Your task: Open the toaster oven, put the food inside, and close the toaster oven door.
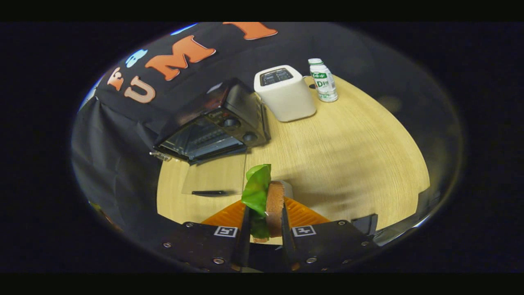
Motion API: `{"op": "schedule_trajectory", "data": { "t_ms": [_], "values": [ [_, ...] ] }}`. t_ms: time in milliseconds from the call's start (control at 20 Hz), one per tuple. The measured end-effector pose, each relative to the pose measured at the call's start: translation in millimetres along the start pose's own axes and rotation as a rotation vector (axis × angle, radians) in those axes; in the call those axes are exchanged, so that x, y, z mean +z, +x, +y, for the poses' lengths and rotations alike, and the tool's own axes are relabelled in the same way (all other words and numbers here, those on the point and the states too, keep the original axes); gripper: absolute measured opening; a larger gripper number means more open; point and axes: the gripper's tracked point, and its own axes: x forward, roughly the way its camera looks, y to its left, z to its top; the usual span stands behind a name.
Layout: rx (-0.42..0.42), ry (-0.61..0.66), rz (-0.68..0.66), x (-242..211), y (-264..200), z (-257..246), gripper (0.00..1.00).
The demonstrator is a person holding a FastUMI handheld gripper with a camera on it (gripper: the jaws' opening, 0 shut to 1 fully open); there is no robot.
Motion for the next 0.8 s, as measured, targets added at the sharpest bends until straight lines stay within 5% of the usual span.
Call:
{"op": "schedule_trajectory", "data": {
  "t_ms": [800],
  "values": [
    [0.284,0.312,-0.219,47,73,153,0.34]
  ]
}}
